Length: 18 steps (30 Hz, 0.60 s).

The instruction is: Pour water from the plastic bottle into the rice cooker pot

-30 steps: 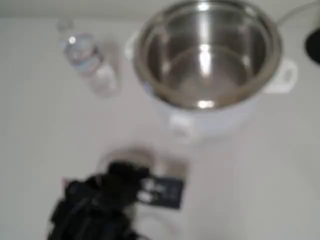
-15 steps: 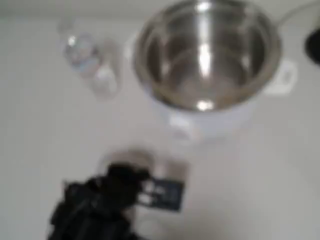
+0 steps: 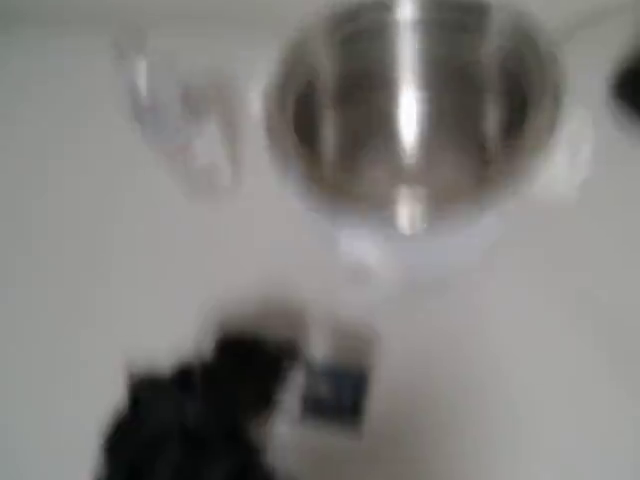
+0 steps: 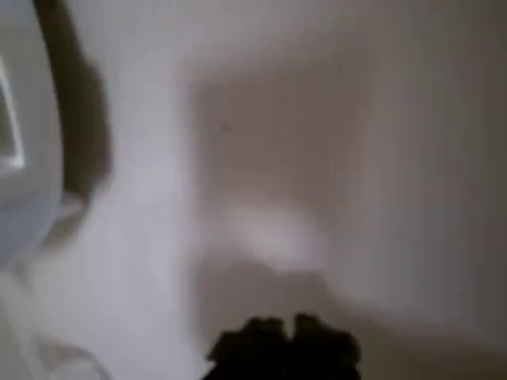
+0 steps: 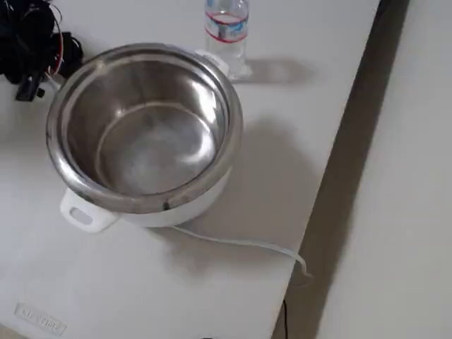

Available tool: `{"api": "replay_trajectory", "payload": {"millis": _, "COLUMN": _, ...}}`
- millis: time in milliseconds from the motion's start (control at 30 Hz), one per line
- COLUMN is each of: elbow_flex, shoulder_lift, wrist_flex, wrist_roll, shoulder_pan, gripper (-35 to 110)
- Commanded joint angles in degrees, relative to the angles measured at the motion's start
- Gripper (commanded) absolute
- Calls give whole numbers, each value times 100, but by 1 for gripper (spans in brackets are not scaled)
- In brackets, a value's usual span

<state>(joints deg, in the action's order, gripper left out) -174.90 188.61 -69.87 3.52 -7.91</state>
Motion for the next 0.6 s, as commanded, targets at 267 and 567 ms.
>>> {"api": "replay_trajectory", "payload": {"millis": 267, "elbow_flex": 387, "shoulder_lift": -26, "wrist_flex": -53, "wrist_roll": 18, "shoulder_pan": -44, "gripper": 0}}
{"api": "replay_trajectory", "payload": {"millis": 567, "elbow_flex": 387, "shoulder_lift": -26, "wrist_flex": -53, "wrist_roll": 70, "shoulder_pan": 26, "gripper": 0}}
